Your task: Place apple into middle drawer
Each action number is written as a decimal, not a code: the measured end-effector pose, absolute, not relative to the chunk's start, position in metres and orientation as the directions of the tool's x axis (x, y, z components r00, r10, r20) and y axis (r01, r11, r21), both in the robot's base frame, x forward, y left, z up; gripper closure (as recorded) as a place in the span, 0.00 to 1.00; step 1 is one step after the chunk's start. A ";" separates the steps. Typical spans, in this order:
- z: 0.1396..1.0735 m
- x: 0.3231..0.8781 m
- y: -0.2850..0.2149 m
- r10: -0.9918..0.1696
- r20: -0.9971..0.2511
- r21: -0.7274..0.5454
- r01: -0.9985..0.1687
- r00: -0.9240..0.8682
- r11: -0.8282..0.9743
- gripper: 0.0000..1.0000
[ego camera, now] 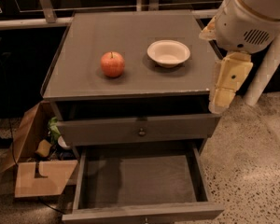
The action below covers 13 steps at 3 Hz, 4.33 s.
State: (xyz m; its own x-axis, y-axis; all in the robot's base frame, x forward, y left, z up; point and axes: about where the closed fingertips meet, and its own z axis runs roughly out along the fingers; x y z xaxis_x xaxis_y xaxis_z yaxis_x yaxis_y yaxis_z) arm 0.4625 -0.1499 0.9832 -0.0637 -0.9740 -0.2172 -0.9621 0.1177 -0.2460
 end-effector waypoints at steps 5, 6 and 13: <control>0.989 0.543 -0.043 -0.957 -0.271 -0.303 -0.953 0.101 -0.015 0.00; 0.965 0.608 -0.016 -0.970 -0.234 -0.242 -0.970 0.059 0.000 0.00; 0.928 0.689 0.076 -0.936 -0.288 -0.247 -0.960 0.203 -0.132 0.00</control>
Offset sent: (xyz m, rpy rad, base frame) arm 0.0857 0.1089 0.0080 0.1031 -0.1071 0.2103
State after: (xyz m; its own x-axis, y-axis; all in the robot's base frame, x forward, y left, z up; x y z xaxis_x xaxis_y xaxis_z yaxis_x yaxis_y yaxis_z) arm 0.6893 0.0761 0.9281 0.2028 -0.9359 -0.2881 -0.9600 -0.1320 -0.2470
